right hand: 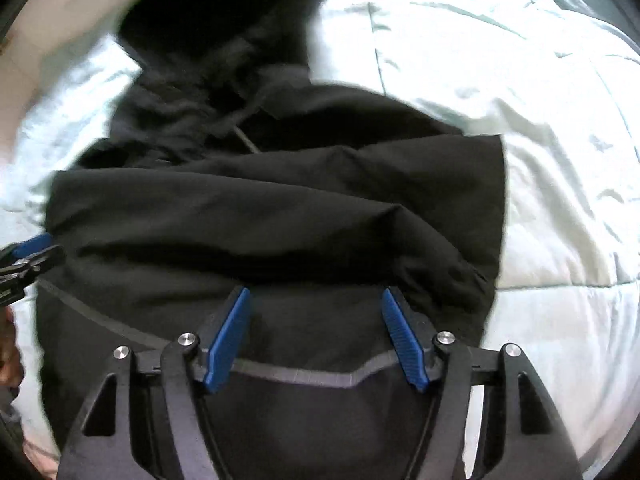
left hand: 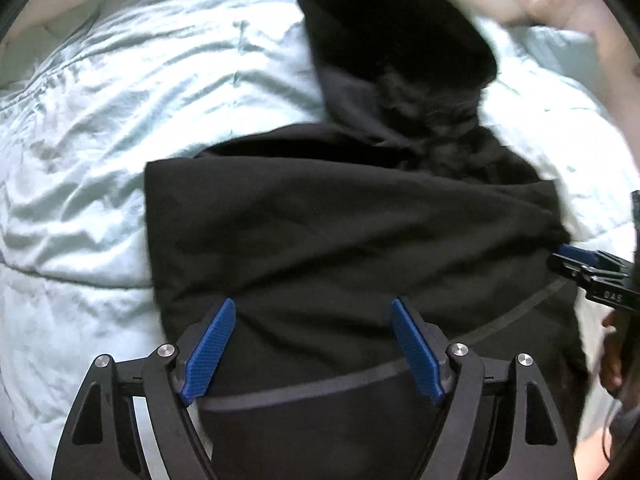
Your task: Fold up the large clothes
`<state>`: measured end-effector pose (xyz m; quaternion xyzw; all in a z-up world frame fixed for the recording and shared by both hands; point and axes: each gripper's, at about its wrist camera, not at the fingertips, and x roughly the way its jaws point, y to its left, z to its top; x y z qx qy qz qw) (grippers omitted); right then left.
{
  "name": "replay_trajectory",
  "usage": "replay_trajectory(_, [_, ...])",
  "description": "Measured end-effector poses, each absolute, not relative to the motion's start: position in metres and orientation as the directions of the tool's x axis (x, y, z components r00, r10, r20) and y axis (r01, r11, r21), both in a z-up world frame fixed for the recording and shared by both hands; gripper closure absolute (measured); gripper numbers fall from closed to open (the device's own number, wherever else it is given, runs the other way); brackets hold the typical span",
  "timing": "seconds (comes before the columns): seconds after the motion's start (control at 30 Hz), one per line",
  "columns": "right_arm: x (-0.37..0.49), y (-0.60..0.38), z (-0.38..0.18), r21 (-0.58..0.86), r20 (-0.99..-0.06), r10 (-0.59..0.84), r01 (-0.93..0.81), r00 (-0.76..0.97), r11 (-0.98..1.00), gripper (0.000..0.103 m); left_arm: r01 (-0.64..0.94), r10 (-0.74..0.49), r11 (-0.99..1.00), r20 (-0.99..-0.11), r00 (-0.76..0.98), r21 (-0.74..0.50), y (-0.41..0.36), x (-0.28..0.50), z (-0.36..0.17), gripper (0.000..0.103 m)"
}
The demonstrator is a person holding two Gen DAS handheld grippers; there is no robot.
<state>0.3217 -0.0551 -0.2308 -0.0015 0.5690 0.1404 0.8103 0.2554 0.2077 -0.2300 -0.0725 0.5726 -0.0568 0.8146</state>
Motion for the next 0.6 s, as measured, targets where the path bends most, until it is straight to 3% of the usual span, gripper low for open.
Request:
replay_trajectory(0.2, [0.278, -0.078, -0.223, 0.098, -0.931, 0.181, -0.261, 0.316, 0.96, 0.034, 0.029, -0.278, 0.958, -0.903, 0.327, -0.284, 0.226, 0.217, -0.215, 0.022])
replay_trajectory(0.37, [0.279, -0.089, -0.265, 0.105, -0.963, 0.156, -0.229, 0.218, 0.968, 0.041, 0.003, -0.201, 0.979, -0.957, 0.211, -0.205, 0.222, 0.229, -0.282, 0.022])
replay_trajectory(0.47, [0.278, -0.086, -0.243, 0.057, -0.969, 0.124, -0.296, 0.216, 0.954, 0.045, 0.055, -0.184, 0.983, -0.961, 0.208, -0.177, 0.218, 0.231, -0.256, 0.023])
replay_trajectory(0.6, [0.297, -0.093, -0.18, 0.064, -0.935, 0.172, -0.331, 0.309, 0.942, 0.046, 0.13, -0.193, 0.979, -0.914, 0.356, -0.156, 0.227, 0.251, -0.187, 0.023])
